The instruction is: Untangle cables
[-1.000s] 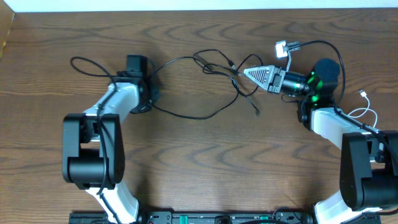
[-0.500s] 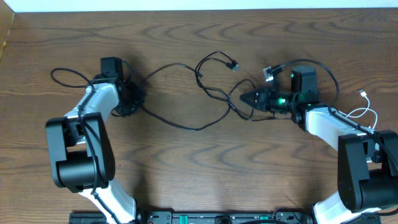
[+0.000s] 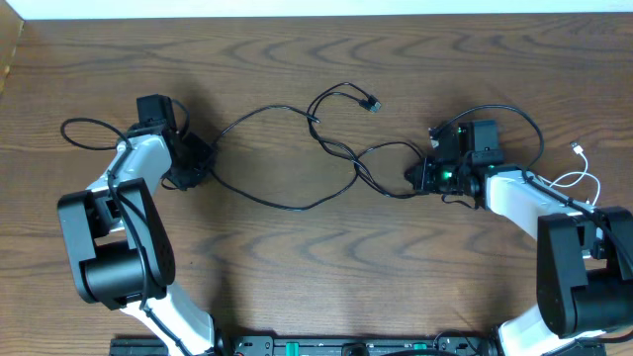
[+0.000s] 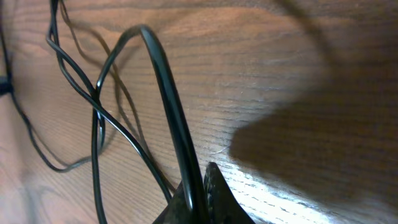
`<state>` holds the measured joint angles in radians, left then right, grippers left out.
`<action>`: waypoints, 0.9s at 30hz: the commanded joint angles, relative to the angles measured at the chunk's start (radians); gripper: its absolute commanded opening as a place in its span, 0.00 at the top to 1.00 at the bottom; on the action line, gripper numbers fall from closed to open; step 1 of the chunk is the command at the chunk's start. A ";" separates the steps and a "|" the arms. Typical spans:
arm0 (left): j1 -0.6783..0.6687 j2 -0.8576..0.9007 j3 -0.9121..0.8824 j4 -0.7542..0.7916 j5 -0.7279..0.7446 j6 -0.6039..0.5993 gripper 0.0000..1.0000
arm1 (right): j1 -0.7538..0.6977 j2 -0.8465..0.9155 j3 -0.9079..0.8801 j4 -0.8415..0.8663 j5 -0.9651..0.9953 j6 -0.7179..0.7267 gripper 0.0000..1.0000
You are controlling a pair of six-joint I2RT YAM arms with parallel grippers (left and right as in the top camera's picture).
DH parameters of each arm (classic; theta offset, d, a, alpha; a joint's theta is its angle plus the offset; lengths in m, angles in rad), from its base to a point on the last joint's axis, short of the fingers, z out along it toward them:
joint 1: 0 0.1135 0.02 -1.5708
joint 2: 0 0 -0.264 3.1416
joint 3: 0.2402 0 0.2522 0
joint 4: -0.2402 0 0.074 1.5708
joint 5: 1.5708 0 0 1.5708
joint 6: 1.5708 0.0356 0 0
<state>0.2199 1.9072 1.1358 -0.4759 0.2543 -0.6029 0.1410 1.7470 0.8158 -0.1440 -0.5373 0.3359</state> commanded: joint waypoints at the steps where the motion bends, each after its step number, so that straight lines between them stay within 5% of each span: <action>1: 0.025 0.034 -0.021 -0.026 -0.055 -0.005 0.83 | 0.048 -0.010 0.000 -0.003 0.022 -0.026 0.99; 9: 0.072 0.034 -0.021 -0.048 -0.050 -0.031 0.83 | 0.215 -0.010 0.000 -0.002 0.060 -0.014 0.99; 13: 0.080 0.034 -0.021 -0.054 0.135 0.039 0.83 | 0.331 -0.010 0.000 -0.001 0.159 0.041 0.99; 16: 0.080 0.019 -0.021 -0.063 0.172 0.058 0.72 | 0.376 -0.010 0.000 0.008 0.196 0.084 0.99; 27: 0.040 -0.259 -0.020 -0.207 0.198 0.116 0.63 | 0.374 -0.010 0.000 0.035 0.138 0.090 0.99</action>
<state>0.2817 1.7374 1.1179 -0.6559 0.4427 -0.5156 0.5259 1.7470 0.8158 -0.1093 -0.3645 0.4221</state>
